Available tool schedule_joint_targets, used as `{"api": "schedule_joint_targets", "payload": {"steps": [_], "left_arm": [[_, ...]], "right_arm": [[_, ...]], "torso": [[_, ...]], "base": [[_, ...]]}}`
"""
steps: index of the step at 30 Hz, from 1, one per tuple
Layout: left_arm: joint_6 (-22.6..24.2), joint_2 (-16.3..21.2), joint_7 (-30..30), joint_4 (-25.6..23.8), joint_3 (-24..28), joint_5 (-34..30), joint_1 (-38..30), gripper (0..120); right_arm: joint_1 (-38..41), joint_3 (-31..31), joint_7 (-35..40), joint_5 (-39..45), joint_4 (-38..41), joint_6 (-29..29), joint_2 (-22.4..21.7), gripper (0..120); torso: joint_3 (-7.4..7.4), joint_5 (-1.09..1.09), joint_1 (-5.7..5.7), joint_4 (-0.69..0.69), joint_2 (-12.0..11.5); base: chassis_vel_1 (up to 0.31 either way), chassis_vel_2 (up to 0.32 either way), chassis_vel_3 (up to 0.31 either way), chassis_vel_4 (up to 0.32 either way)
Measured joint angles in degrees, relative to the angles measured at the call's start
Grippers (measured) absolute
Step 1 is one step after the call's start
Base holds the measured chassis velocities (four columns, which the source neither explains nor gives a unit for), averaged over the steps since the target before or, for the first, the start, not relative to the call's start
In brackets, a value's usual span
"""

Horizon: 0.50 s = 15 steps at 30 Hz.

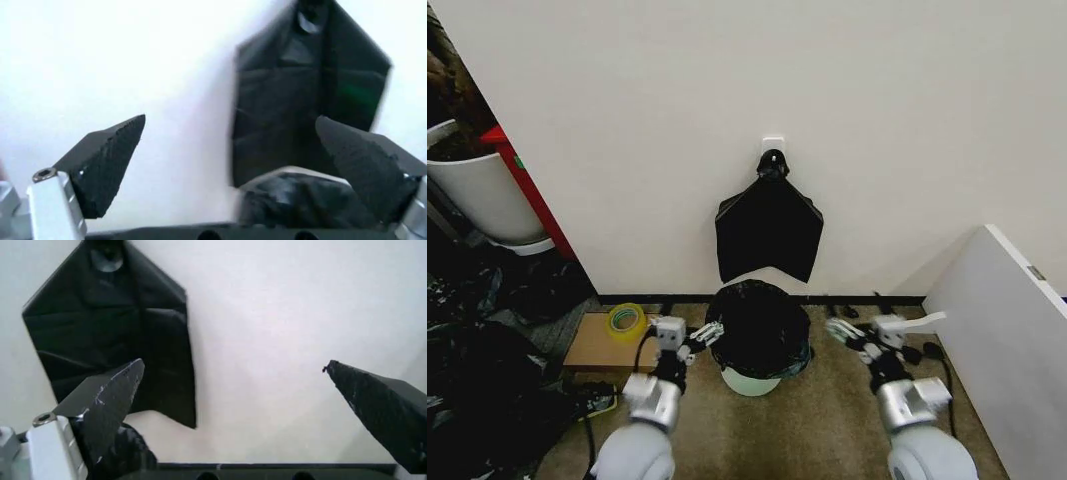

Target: Place the garbage bag over the trash bin.

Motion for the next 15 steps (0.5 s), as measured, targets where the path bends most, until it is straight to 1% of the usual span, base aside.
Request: {"api": "schedule_joint_targets", "payload": {"steps": [1, 2, 3, 6, 7, 8, 11, 12, 15], "left_arm": [[-2.9, -1.5, 0.1, 0.0, -2.1, 2.9, 1.9, 100], [-4.6, -2.4, 0.1, 0.0, -3.1, 4.0, 2.9, 100], [-4.6, -2.4, 0.1, 0.0, -3.1, 4.0, 2.9, 100], [-9.8, -5.0, 0.1, -1.0, -5.7, 6.3, 6.5, 100], [-9.8, -5.0, 0.1, -1.0, -5.7, 6.3, 6.5, 100], [-12.1, -5.9, 0.0, -1.3, -6.3, 7.6, 7.7, 100], [-16.5, -7.0, 0.1, -1.8, -6.5, 9.2, 11.1, 100], [-16.5, -7.0, 0.1, -1.8, -6.5, 9.2, 11.1, 100], [-18.8, -8.5, -0.6, -1.9, -5.9, 9.3, 13.8, 100]], "right_arm": [[-1.8, 1.3, -0.8, -1.5, 0.0, 1.7, 1.5, 100], [-2.7, 1.9, -1.1, -2.4, 0.0, 2.7, 2.3, 100], [-2.7, 1.9, -1.1, -2.4, 0.0, 2.7, 2.3, 100], [-5.4, 2.8, -1.2, -4.4, 0.3, 6.2, 4.8, 100], [-5.4, 2.8, -1.2, -4.4, 0.3, 6.2, 4.8, 100], [-6.2, 2.8, -1.2, -5.2, 0.5, 7.4, 5.4, 100], [-7.8, 2.1, -1.2, -6.5, 1.4, 9.1, 6.5, 100], [-7.8, 2.1, -1.2, -6.5, 1.4, 9.1, 6.5, 100], [-8.8, 0.4, -1.1, -8.7, 3.0, 10.2, 7.9, 100]], "torso": [[0.0, 0.0, 0.0, -0.01, 0.0], [0.0, -0.02, 0.0, -0.02, 0.0], [0.0, -0.02, 0.0, -0.02, 0.0], [0.0, 0.0, 0.0, -0.02, 0.0], [0.0, 0.0, 0.0, -0.02, 0.0], [0.0, -0.01, 0.0, -0.02, 0.0], [0.0, 0.0, 0.0, -0.01, 0.0], [0.0, 0.0, 0.0, -0.01, 0.0], [0.0, -0.01, 0.0, -0.02, 0.0]], "base": [[0.0, 0.0, 0.0, 0.0], [0.0, 0.0, 0.0, 0.0], [0.0, 0.0, 0.0, 0.0], [0.0, 0.0, 0.0, 0.0], [0.0, 0.0, 0.0, 0.0], [0.0, 0.0, 0.0, 0.0], [0.0, 0.0, 0.0, 0.0], [0.0, 0.0, 0.0, 0.0], [0.0, 0.0, 0.0, 0.0]]}}
